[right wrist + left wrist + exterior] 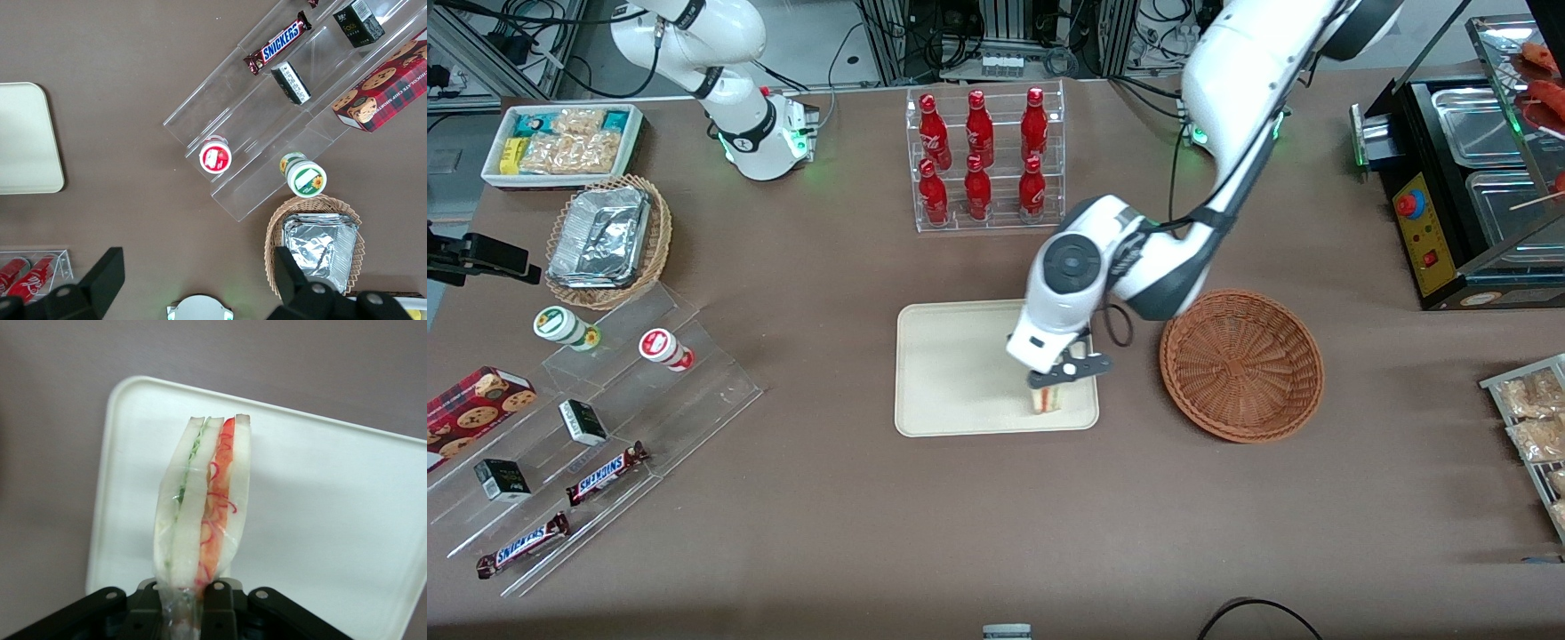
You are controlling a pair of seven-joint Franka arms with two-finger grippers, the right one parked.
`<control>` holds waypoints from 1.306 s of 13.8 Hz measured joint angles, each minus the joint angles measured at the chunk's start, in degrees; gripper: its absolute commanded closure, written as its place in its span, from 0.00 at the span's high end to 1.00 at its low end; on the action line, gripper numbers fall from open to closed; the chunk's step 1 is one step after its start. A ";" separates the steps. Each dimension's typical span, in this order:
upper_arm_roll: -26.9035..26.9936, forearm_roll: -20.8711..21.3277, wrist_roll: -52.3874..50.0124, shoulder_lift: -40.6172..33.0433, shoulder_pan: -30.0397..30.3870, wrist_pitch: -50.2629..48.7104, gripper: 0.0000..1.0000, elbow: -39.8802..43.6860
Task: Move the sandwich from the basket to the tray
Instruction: 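Lift the sandwich and carry it with the left gripper over the tray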
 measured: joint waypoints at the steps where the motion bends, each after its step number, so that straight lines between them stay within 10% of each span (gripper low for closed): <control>1: 0.02 1.65 -3.18 1.34 -1.55 0.08 0.00 1.46; 12: 0.10 7.76 -16.01 7.44 -7.36 3.53 0.00 3.76; 13: 0.10 8.71 -16.76 7.73 -7.43 3.65 0.08 3.76; 14: 0.10 9.58 -17.53 7.97 -7.54 3.70 0.88 3.77; 18: 0.10 10.58 -18.10 8.25 -7.79 3.90 1.00 4.73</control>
